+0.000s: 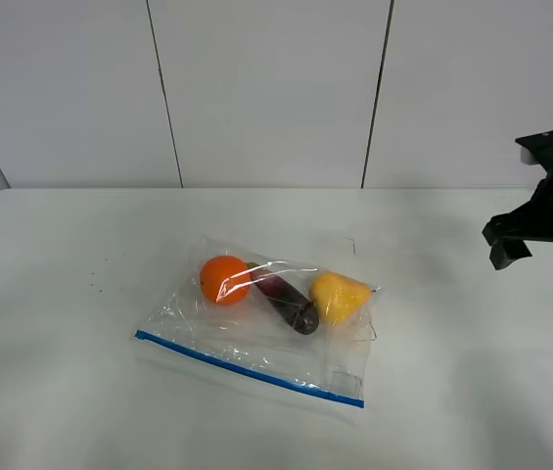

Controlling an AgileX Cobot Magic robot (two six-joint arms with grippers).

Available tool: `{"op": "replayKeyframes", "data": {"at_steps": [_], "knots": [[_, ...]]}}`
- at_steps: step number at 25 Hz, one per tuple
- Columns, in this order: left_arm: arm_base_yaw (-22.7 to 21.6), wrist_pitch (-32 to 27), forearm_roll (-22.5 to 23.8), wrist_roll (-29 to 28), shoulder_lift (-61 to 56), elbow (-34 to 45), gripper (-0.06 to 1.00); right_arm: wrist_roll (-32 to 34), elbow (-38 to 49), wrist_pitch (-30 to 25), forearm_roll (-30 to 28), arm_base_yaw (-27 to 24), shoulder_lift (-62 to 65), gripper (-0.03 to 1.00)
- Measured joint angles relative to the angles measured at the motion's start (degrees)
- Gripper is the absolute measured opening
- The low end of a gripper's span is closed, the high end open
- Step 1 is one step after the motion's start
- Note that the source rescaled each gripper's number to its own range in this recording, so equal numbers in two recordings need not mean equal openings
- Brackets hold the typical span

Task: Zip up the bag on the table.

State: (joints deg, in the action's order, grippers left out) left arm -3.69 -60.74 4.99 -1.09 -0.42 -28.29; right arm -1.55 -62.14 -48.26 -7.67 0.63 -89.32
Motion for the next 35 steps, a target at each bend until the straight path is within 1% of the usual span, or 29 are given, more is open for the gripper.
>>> {"op": "replayKeyframes", "data": {"at_steps": [2,6,9,11,16,22,30,35], "knots": [[0.0,0.0,0.0,0.0,0.0,0.0,0.98,0.2,1.9,1.6,0.6,0.0,3.3,0.88],[0.0,0.0,0.0,0.0,0.0,0.0,0.98,0.6,5.4,2.2,1.1,0.0,7.5,0.88],[0.0,0.0,0.0,0.0,0.0,0.0,0.98,0.7,6.0,0.9,1.3,0.0,8.0,0.97],[0.0,0.0,0.0,0.0,0.0,0.0,0.98,0.5,6.1,-0.1,1.4,0.0,8.1,0.99],[0.0,0.0,0.0,0.0,0.0,0.0,0.98,0.5,6.0,1.0,1.4,0.0,10.6,1.00],[0.0,0.0,0.0,0.0,0.0,0.0,0.98,0.3,6.5,1.0,1.5,0.0,14.9,1.00],[0.0,0.0,0.0,0.0,0.0,0.0,0.98,0.3,15.7,2.7,1.5,0.0,27.8,1.00],[0.0,0.0,0.0,0.0,0.0,0.0,0.98,1.2,18.8,2.1,1.9,0.0,39.1,1.00]]}}
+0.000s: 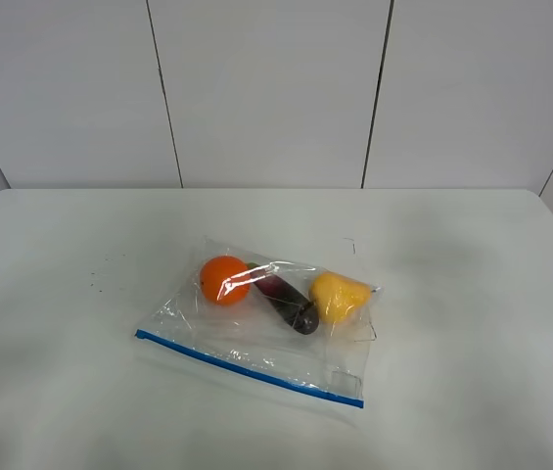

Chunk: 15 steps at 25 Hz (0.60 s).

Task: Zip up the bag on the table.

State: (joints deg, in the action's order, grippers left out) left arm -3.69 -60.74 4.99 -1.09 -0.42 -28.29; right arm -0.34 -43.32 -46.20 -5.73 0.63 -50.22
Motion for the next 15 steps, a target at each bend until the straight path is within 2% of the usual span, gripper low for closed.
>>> {"op": "replayKeyframes", "data": {"at_steps": [15], "knots": [[0.0,0.0,0.0,0.0,0.0,0.0,0.98,1.5,6.8,-2.3,0.5,0.0,32.4,1.00]]}}
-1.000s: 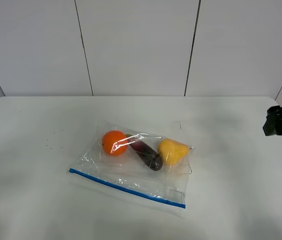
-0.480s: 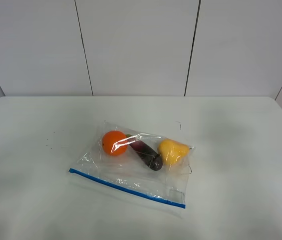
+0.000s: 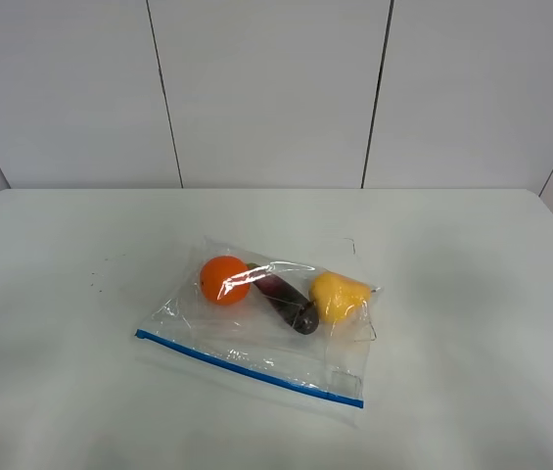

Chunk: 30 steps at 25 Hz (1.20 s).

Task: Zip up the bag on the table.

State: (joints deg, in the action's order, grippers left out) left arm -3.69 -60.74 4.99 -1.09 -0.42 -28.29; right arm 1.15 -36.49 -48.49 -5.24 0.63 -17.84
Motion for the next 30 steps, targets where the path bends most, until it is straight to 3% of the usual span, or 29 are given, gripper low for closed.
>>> {"op": "replayKeyframes", "data": {"at_steps": [11,30], "knots": [[0.0,0.0,0.0,0.0,0.0,0.0,0.98,0.1,1.3,-5.4,0.4,0.0,18.1,1.00],[0.0,0.0,0.0,0.0,0.0,0.0,0.98,-0.6,7.4,-8.3,4.0,0.0,18.2,1.00]]}}
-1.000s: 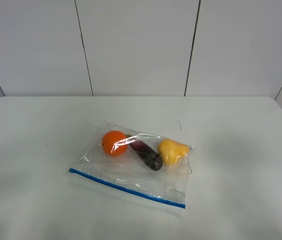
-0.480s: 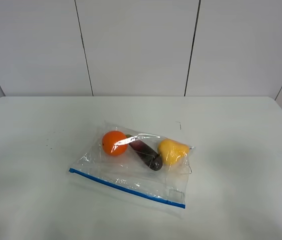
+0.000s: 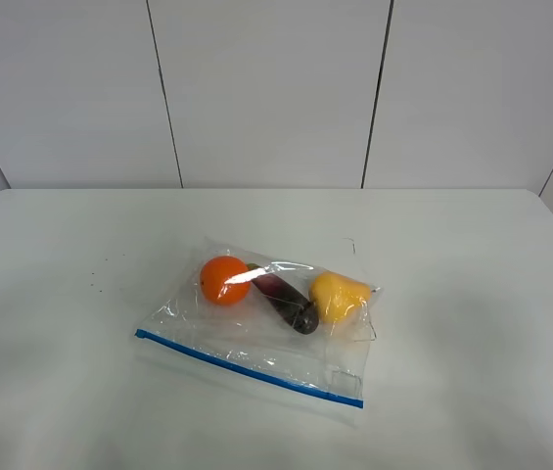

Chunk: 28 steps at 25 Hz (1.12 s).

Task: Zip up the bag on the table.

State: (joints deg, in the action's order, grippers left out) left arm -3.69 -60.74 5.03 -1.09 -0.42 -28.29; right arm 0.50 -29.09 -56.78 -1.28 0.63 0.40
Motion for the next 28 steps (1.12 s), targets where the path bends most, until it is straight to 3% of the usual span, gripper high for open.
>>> {"op": "replayKeyframes", "data": {"at_steps": [28], "knots": [[0.0,0.0,0.0,0.0,0.0,0.0,0.98,0.0,1.1,-1.7,0.5,0.0,0.0,1.00]]}}
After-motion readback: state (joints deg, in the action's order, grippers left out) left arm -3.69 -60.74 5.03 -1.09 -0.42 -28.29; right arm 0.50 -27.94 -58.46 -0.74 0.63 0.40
